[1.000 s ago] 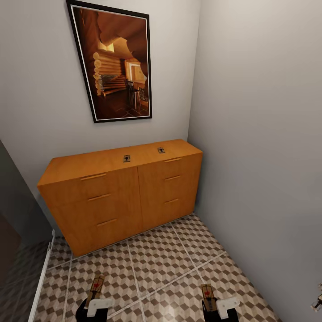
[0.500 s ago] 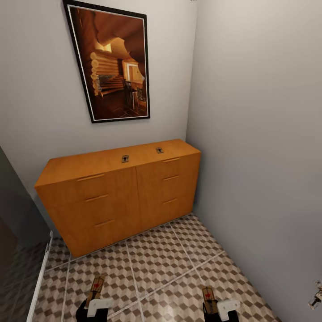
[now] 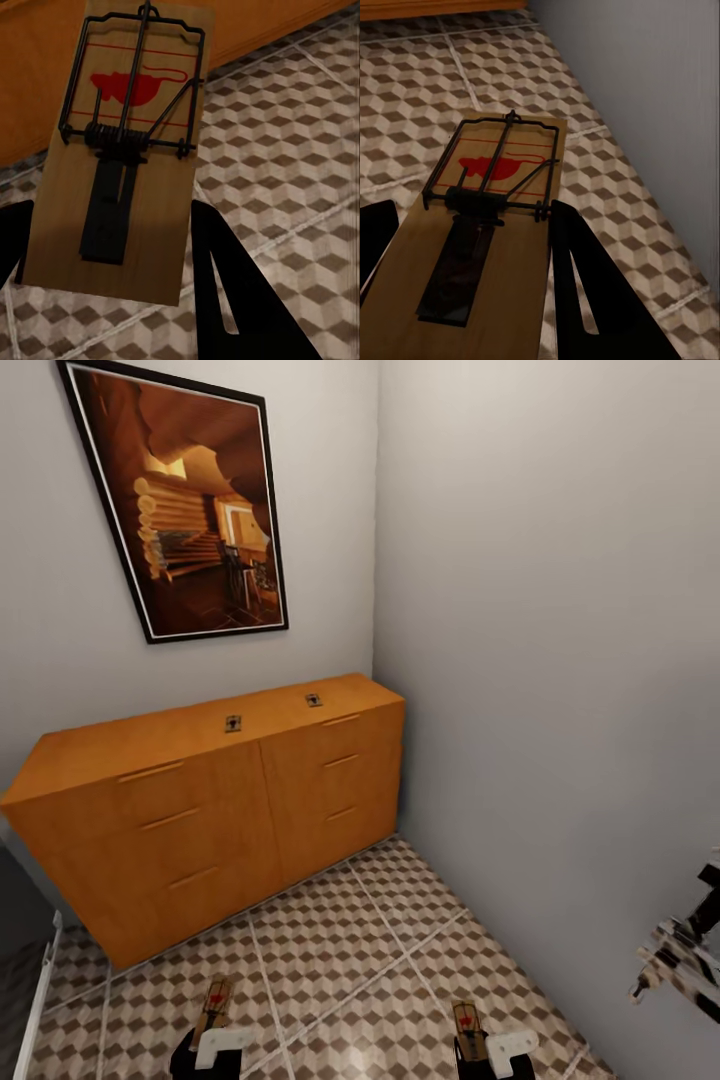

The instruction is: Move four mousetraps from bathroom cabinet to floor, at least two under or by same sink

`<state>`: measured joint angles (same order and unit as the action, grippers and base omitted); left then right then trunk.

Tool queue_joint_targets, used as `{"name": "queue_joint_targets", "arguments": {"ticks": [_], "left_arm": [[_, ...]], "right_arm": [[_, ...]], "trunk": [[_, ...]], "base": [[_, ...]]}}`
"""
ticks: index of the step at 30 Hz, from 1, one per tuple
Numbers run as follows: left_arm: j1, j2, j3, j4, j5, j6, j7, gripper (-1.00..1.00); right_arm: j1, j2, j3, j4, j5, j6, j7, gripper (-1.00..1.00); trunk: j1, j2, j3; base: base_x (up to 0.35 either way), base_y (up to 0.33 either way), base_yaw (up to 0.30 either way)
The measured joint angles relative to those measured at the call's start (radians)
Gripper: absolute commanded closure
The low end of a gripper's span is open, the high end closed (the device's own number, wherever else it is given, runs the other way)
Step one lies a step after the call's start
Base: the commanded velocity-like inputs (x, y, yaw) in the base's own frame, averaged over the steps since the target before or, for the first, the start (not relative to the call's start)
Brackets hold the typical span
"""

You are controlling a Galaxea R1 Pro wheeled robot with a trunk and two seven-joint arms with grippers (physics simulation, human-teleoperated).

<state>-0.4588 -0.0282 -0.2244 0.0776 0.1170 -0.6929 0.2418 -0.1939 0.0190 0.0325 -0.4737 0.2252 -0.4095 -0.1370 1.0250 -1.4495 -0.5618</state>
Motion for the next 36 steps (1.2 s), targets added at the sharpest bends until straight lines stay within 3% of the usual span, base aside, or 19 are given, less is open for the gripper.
{"name": "queue_joint_targets", "arguments": {"ticks": [36], "left_arm": [[0.0, -0.003, 0.0, 0.0, 0.0, 0.002, -0.002, 1.0]], "right_arm": [[0.0, -0.002, 0.0, 0.0, 0.0, -0.001, 0.001, 1.0]], "trunk": [[0.0, 0.0, 0.006]], "base": [[0.0, 0.0, -0.288]]}}
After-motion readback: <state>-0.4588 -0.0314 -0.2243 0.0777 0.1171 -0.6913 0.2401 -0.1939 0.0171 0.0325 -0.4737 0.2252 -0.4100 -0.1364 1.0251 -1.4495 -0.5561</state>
